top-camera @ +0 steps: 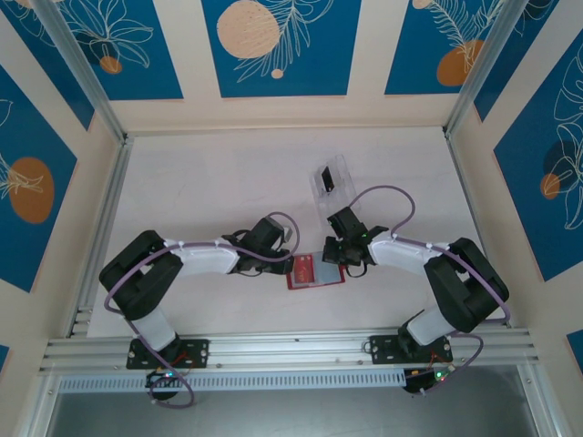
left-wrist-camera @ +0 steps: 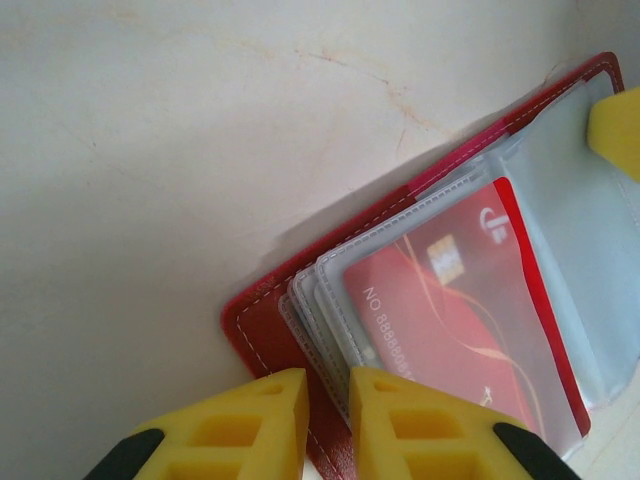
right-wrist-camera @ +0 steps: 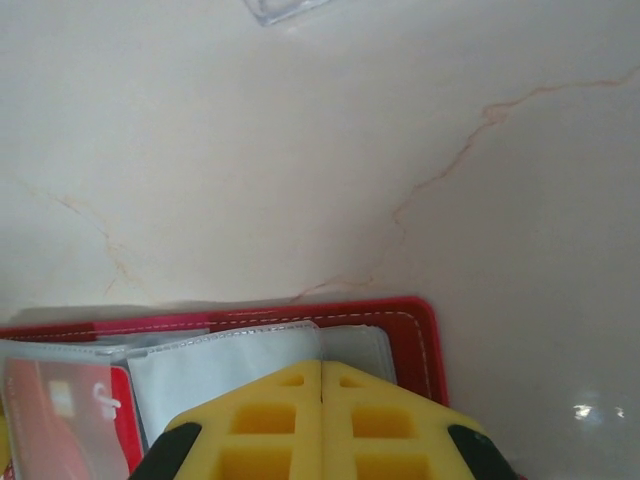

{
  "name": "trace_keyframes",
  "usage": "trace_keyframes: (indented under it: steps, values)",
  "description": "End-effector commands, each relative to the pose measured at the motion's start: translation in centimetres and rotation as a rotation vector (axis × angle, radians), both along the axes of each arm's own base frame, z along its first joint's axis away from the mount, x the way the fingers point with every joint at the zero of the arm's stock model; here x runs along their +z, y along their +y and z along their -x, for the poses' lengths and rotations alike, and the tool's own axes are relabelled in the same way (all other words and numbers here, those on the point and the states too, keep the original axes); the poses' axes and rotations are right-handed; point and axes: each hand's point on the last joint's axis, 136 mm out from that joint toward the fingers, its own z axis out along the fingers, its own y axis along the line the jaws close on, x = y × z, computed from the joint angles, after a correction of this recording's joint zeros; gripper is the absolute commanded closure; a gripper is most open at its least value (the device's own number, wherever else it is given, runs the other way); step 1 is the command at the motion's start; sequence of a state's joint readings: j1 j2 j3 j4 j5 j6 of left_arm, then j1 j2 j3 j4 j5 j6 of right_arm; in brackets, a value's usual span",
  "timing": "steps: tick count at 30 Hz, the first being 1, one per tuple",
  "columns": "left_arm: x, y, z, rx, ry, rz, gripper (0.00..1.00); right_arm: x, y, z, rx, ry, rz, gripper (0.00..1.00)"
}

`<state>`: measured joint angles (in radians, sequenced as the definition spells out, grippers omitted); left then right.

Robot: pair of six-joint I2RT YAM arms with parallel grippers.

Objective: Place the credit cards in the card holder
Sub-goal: Flip over the card slot in the card holder.

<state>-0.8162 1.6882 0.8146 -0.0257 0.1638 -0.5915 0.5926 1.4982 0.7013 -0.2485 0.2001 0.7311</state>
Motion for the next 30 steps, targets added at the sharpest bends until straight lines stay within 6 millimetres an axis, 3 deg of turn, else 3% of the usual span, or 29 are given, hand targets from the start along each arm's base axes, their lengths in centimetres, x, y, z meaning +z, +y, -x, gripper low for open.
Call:
trace_keyframes:
  steps: [1,11,16,30]
  values:
    - [-1.0,0.9,-0.1,-0.003,0.005,-0.069,0.81,-0.2,1.6,1.2,0.072,0.061,-0.056,1.0]
    - [-1.0,0.9,-0.1,-0.004,0.007,-0.07,0.81,2.2,6.2,1.7,0.168,0.082,-0.316,1.0]
    - [-0.6,0.9,0.0,-0.001,0.002,-0.064,0.81,2.3,8.0,1.9,0.202,0.101,-0.394,0.96]
    - [0.1,2.5,-0.4,0.071,-0.001,-0.061,0.74,3.2,10.1,2.3,0.295,0.139,-0.423,0.77]
